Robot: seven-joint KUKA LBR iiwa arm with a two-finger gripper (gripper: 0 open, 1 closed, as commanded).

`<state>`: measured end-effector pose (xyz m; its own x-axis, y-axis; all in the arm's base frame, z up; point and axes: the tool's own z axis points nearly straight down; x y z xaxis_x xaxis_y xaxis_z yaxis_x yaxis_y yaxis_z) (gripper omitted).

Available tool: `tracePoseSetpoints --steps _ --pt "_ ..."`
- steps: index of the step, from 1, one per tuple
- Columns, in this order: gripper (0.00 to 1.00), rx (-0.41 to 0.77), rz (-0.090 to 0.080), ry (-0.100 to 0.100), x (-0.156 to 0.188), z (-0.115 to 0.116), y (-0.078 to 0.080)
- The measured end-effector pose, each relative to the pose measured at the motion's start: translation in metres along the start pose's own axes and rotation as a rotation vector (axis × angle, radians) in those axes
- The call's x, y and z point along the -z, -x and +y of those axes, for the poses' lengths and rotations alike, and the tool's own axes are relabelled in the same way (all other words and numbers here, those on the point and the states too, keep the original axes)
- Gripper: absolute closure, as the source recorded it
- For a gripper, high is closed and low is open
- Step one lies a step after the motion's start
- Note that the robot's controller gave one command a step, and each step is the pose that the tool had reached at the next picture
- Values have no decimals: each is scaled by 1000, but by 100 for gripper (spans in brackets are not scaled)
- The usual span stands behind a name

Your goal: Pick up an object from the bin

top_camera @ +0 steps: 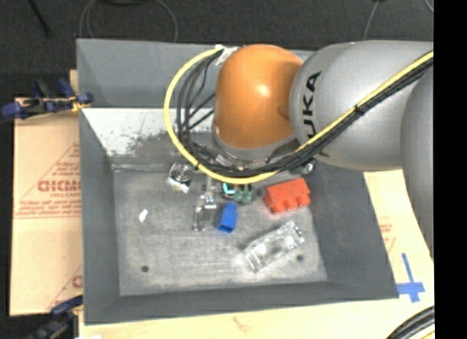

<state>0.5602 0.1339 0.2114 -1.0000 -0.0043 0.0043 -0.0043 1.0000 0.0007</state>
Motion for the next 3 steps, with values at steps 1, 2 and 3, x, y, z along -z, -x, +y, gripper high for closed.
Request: tracePoseSetpoints --steps 1,2,3 --pt "0 507 -13 0 -137 -60 68" --pt "0 430 -19 2 -136 -117 61" --pt "0 385 -15 -1 -107 -118 97"
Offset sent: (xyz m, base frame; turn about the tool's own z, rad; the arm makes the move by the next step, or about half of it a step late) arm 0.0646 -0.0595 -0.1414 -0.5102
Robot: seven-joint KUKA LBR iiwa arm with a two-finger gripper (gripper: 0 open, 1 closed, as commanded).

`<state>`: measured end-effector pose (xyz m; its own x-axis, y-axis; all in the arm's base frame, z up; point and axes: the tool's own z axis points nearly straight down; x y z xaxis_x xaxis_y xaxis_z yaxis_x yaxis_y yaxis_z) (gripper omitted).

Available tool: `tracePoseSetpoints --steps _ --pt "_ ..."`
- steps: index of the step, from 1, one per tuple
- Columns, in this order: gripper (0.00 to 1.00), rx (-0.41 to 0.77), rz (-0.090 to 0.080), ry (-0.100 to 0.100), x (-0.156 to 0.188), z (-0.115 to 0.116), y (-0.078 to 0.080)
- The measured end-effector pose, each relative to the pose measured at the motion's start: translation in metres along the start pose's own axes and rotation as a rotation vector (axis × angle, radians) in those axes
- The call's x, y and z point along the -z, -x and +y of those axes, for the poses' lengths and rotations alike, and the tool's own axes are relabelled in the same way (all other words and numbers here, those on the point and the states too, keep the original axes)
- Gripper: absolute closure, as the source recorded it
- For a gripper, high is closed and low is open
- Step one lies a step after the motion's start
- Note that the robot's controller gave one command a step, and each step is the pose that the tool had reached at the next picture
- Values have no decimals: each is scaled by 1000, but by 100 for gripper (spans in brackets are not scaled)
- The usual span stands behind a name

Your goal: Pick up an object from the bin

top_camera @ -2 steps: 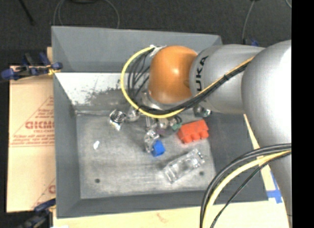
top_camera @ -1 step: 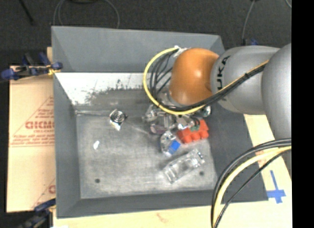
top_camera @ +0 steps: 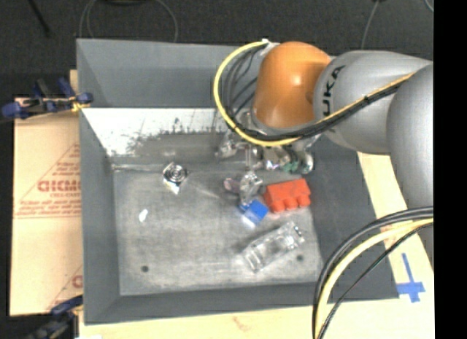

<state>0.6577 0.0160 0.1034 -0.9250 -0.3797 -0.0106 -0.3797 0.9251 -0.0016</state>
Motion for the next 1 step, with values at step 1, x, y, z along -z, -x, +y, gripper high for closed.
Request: tracePoseSetpoints --steps 1 --pt "0 -200 1 3 -29 -14 -10"
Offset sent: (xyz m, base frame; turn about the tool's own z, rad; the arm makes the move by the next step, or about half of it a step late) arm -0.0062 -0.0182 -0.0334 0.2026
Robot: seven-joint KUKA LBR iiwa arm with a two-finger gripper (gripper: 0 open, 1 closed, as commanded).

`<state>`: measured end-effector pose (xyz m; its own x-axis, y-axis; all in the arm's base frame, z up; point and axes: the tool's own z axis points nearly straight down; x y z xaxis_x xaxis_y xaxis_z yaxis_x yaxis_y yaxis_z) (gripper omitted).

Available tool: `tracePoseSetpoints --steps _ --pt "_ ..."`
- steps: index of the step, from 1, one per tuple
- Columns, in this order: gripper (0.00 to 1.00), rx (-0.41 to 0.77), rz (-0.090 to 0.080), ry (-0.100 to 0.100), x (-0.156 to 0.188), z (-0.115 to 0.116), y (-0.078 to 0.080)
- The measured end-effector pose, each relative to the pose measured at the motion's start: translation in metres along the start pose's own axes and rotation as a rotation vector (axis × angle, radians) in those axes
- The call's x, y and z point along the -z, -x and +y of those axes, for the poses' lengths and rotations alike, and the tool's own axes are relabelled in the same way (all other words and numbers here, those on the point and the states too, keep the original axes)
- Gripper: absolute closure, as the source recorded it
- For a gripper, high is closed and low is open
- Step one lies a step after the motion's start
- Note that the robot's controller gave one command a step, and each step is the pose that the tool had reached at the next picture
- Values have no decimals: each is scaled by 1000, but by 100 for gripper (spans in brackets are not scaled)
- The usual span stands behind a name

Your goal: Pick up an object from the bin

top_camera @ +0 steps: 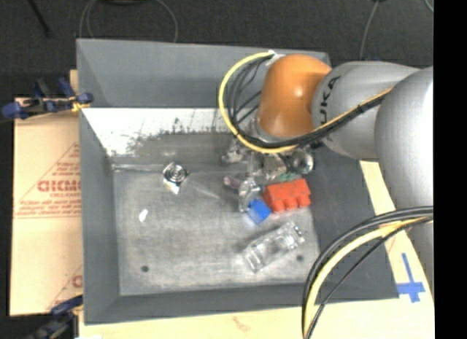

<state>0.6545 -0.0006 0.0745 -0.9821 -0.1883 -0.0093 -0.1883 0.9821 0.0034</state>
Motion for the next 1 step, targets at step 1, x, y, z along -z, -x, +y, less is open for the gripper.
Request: tracePoseSetpoints --steps 1 --pt "0 0 1 -2 2 0 2"
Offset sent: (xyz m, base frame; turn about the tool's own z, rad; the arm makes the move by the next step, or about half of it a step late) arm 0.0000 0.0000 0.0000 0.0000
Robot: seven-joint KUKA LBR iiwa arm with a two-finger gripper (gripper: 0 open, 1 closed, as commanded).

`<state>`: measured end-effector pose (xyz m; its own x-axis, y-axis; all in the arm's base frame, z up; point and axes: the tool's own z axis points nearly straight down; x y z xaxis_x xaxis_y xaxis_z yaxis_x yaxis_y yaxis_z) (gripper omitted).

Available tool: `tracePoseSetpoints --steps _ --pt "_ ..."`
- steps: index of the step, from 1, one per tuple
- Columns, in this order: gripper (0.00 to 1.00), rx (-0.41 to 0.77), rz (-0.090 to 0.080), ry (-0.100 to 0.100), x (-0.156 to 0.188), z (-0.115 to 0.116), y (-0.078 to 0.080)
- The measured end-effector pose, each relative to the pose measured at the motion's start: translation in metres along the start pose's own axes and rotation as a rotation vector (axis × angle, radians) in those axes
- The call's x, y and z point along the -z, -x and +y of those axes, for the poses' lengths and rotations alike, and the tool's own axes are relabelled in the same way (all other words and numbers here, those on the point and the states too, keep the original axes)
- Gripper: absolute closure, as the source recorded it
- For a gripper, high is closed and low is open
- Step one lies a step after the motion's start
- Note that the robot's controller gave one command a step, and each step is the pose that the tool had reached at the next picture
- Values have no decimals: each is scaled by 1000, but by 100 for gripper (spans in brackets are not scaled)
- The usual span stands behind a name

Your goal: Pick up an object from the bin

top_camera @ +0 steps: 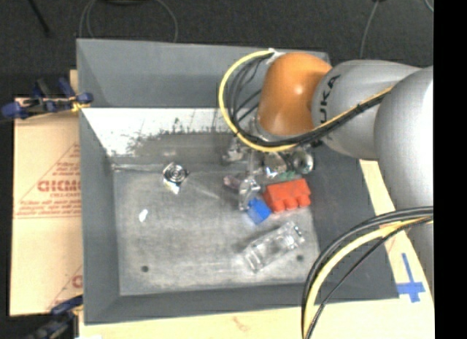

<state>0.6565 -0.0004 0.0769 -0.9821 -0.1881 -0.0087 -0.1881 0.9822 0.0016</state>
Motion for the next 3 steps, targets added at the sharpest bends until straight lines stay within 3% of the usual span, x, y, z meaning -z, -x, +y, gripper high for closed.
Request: tracePoseSetpoints --steps 1,2,3 --pt "100 -2 -4 -2 2 -1 1" --pt "100 -5 -2 -1 14 -2 3" --pt "100 -8 -4 -3 68 -3 6"
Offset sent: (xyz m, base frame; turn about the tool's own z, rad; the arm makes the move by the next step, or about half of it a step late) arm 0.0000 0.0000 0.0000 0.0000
